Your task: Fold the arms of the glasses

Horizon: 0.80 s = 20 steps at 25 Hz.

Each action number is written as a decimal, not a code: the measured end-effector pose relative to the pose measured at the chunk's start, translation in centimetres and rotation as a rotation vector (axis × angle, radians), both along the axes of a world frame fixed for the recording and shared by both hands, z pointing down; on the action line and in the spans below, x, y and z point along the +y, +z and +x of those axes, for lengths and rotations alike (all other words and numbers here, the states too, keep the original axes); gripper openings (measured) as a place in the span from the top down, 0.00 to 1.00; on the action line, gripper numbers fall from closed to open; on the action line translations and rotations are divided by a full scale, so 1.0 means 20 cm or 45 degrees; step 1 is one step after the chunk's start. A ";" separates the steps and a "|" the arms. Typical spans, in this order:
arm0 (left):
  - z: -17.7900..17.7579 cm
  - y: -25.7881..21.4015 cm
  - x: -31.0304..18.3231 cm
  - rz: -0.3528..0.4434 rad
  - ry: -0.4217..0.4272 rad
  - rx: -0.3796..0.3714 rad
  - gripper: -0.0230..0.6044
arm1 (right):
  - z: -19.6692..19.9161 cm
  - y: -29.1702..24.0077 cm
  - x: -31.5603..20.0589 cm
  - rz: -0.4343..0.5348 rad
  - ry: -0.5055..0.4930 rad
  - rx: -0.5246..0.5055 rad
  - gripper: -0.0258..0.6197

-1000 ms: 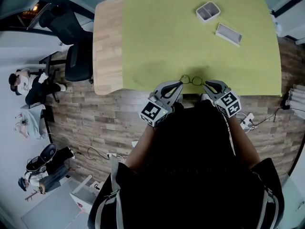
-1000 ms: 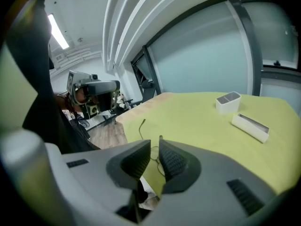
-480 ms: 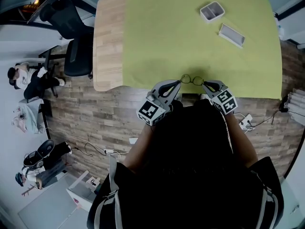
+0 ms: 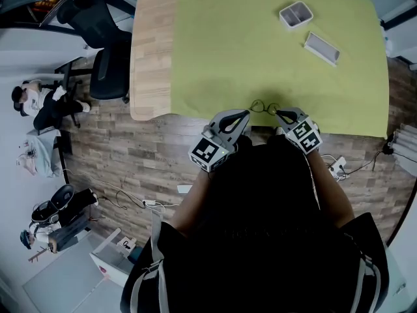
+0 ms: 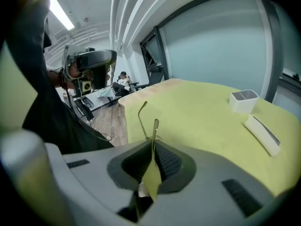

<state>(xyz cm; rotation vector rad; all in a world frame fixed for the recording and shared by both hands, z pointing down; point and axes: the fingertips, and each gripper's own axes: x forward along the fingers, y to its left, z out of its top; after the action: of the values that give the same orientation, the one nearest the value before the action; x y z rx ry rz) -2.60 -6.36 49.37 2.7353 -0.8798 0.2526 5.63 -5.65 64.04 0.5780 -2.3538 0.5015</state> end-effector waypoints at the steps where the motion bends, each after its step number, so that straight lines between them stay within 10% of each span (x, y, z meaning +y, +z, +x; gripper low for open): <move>1: -0.01 0.00 0.00 -0.002 -0.003 -0.001 0.94 | -0.02 0.00 0.00 0.006 -0.011 0.001 0.91; 20: -0.07 -0.02 0.00 0.005 -0.011 -0.003 0.93 | -0.20 0.11 -0.04 -0.043 -0.100 0.030 0.91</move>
<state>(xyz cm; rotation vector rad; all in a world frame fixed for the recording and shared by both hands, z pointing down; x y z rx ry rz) -4.07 -6.34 48.92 2.7344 -0.8935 0.2524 1.63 -6.40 66.15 0.4719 -2.3309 0.4950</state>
